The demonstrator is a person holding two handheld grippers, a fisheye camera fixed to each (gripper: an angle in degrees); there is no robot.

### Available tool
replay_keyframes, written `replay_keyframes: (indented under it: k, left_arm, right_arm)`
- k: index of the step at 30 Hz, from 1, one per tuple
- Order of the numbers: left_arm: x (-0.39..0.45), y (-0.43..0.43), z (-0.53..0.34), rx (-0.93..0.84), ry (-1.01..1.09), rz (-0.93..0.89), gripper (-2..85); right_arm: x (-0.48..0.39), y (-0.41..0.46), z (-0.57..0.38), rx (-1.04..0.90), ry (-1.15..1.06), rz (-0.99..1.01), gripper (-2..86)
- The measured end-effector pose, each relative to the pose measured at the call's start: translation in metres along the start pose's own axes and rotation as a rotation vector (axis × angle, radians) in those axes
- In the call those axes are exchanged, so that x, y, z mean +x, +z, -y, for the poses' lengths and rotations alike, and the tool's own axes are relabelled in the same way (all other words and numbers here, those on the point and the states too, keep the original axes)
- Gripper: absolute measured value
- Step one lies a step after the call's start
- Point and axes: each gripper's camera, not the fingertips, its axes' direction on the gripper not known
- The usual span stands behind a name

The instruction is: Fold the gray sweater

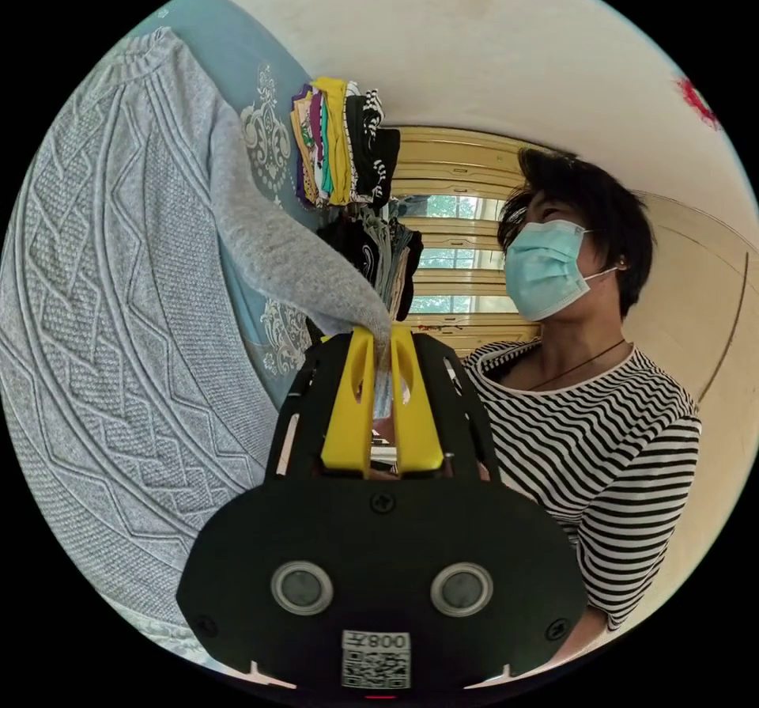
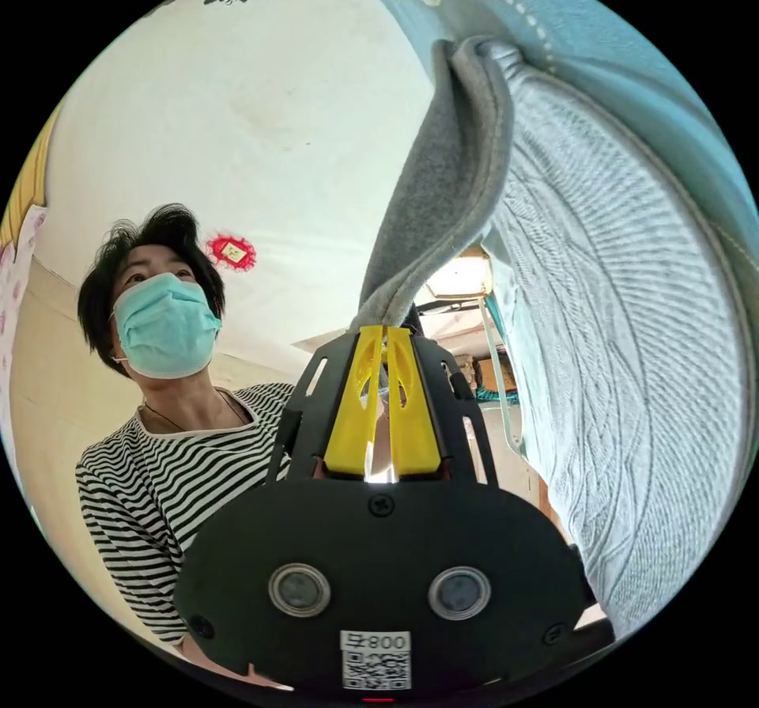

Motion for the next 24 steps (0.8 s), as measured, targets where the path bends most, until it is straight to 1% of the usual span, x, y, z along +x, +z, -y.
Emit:
replay_keyframes:
  k: [5,10,13,17,19,24]
  left_arm:
    - [0.033,-0.041,-0.009,0.076,0.015,-0.004,4.0]
    - [0.030,-0.079,-0.030,0.110,-0.049,0.069,4.1]
    - [0.020,-0.099,-0.040,0.090,-0.085,0.146,4.1]
    - [-0.003,-0.121,-0.050,0.049,-0.140,0.189,4.0]
    - [-0.013,-0.129,-0.052,0.031,-0.165,0.232,3.9]
    - [-0.034,-0.136,-0.052,-0.036,-0.200,0.302,3.8]
  right_arm:
    - [-0.002,0.043,0.026,-0.099,-0.049,0.006,0.5]
    - [0.034,0.084,0.038,-0.184,-0.041,-0.099,0.4]
    - [0.063,0.100,0.041,-0.217,-0.031,-0.186,0.4]
    - [0.101,0.117,0.045,-0.251,-0.014,-0.256,0.4]
    - [0.123,0.131,0.048,-0.291,-0.019,-0.332,0.4]
    - [0.165,0.151,0.053,-0.346,-0.023,-0.439,0.5]
